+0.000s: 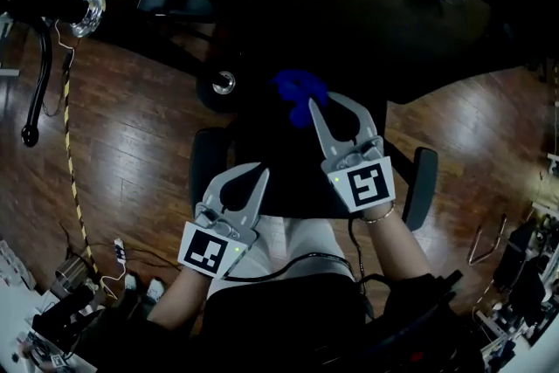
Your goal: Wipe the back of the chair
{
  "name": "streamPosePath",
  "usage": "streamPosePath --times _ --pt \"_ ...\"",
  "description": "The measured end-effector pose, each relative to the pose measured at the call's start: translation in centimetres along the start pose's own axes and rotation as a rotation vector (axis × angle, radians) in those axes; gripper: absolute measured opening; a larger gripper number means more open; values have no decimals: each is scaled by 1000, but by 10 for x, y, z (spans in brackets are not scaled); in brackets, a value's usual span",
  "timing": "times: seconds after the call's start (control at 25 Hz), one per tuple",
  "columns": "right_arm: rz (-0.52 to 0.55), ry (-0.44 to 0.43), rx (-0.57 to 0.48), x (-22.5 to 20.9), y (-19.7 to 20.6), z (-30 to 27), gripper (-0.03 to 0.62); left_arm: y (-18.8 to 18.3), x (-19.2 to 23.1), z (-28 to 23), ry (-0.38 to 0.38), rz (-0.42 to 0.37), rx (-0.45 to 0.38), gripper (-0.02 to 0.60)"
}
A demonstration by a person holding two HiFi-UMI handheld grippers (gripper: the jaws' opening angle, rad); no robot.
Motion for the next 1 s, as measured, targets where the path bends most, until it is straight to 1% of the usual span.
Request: streamPosePath --times 0.08,0.16,0.28,0.48,0.56,0.68,0.76,0.88,0.92,0.96,1.0 --pt "-20 96 8 -31 -20 41 34 -7 -6 -4 -18 -27 19 8" --pt "-21 178 17 -58 -38 79 34 -18 -10 -12 -32 -45 11 6" --pt "-13 243 26 -78 -63 130 34 -48 -27 -19 -56 -81 -40 8" --pt "-15 277 -2 -81 -114 194 34 -112 -75 -16 -28 -127 -140 8" --pt "-1 290 -20 -80 -133 211 34 -133 -85 -14 -45 -153 -155 8" --pt "17 305 -46 -75 -160 234 34 -154 -93 -3 -102 -184 -138 8" --pt "-5 311 -67 -74 -177 251 34 -171 -101 6 -115 -183 -155 6" --pt "-26 309 -98 -75 -197 275 34 -197 -122 17 -119 -228 -198 7" --pt "-22 304 -108 -76 -203 279 34 -204 -129 19 -115 -231 -213 6" --pt "-19 297 -116 -75 -207 283 34 -209 -137 23 -108 -212 -226 8" --pt "-20 290 -123 -75 -210 285 34 -211 -144 27 -99 -175 -239 6"
Point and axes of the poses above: the fingertips, and each gripper's own axes: z backward along the fingers, x to its left, y out of its underside, the point moved 3 cm from there along z, backward along the fingers, and after that the axes turned 4 degrees about x, right-handed, at the moved point
